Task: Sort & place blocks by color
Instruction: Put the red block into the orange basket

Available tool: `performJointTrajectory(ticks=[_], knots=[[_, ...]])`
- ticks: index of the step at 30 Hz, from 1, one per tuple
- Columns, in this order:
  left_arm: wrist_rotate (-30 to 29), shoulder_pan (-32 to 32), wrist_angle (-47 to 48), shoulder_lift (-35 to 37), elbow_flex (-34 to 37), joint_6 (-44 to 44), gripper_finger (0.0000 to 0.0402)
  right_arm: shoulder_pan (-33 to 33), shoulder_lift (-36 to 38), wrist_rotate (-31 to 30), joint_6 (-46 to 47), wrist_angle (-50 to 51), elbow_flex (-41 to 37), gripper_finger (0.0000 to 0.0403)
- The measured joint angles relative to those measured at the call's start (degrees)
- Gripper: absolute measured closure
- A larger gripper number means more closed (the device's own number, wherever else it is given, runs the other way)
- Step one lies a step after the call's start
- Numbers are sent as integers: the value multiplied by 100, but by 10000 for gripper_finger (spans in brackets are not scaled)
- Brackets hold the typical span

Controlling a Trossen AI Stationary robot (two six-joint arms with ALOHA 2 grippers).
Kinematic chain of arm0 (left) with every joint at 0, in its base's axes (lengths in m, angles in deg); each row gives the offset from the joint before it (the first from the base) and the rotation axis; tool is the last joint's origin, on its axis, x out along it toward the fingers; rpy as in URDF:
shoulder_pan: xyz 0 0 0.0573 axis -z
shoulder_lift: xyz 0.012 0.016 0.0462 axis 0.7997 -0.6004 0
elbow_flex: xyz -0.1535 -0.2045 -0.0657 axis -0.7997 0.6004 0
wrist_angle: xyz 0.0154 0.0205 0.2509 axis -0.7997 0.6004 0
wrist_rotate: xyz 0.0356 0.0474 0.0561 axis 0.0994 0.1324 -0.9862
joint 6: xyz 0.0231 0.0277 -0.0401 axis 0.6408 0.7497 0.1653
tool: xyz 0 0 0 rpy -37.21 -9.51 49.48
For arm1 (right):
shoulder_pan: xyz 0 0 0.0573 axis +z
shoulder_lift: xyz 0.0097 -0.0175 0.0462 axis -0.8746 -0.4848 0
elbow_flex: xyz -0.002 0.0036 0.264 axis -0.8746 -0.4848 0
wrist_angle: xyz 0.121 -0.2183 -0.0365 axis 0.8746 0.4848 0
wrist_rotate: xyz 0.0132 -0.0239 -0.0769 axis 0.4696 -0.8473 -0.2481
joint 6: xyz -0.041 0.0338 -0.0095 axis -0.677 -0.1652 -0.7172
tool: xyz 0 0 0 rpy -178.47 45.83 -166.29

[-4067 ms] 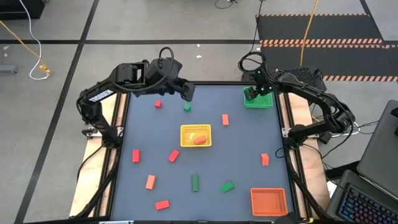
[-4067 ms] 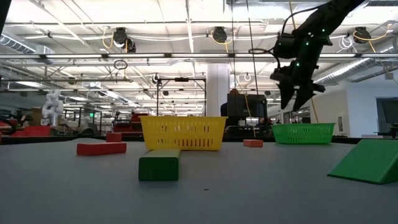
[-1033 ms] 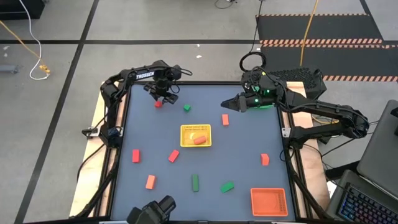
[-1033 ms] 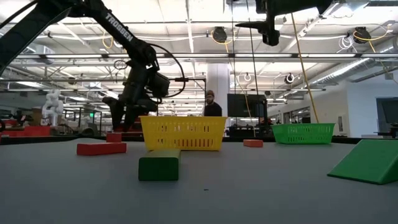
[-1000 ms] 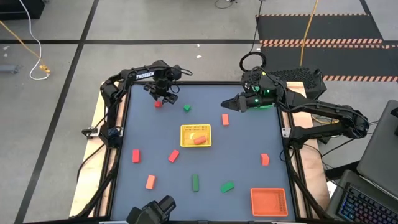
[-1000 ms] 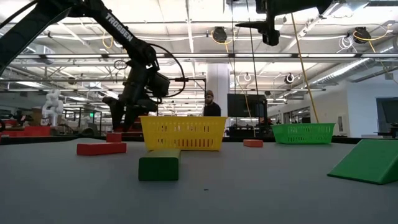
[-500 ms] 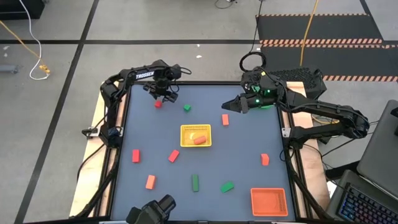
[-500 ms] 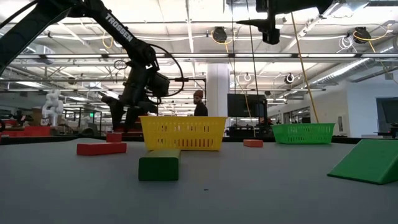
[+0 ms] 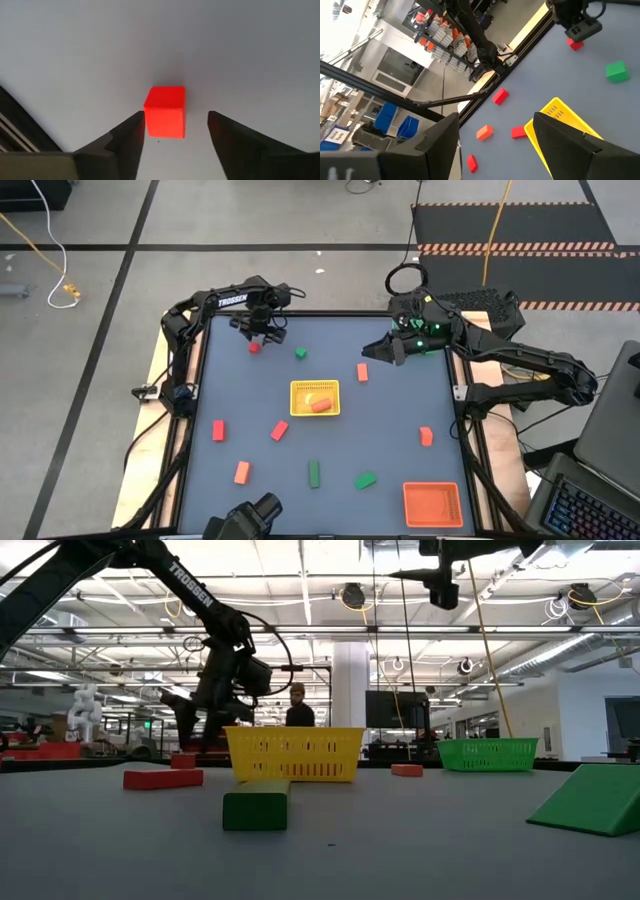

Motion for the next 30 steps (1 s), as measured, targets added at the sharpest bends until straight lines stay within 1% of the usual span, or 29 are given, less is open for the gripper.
performJointTrajectory(ticks=[6, 11, 14, 18, 30], knots=[[71, 0, 119, 2, 4, -26, 117, -166, 134, -2, -55, 111, 0, 154], [173, -33, 93, 2, 377, 28, 84, -274, 237, -1, -110, 157, 0, 154], [267, -42, -59, 0, 712, 31, 77, -298, 304, -2, -110, 185, 0, 154], [280, -20, -80, 0, 884, 171, 76, -300, 363, -2, -110, 225, 1, 154], [278, -33, -423, 0, 651, 314, 76, -300, 365, -31, -104, 264, 0, 154]])
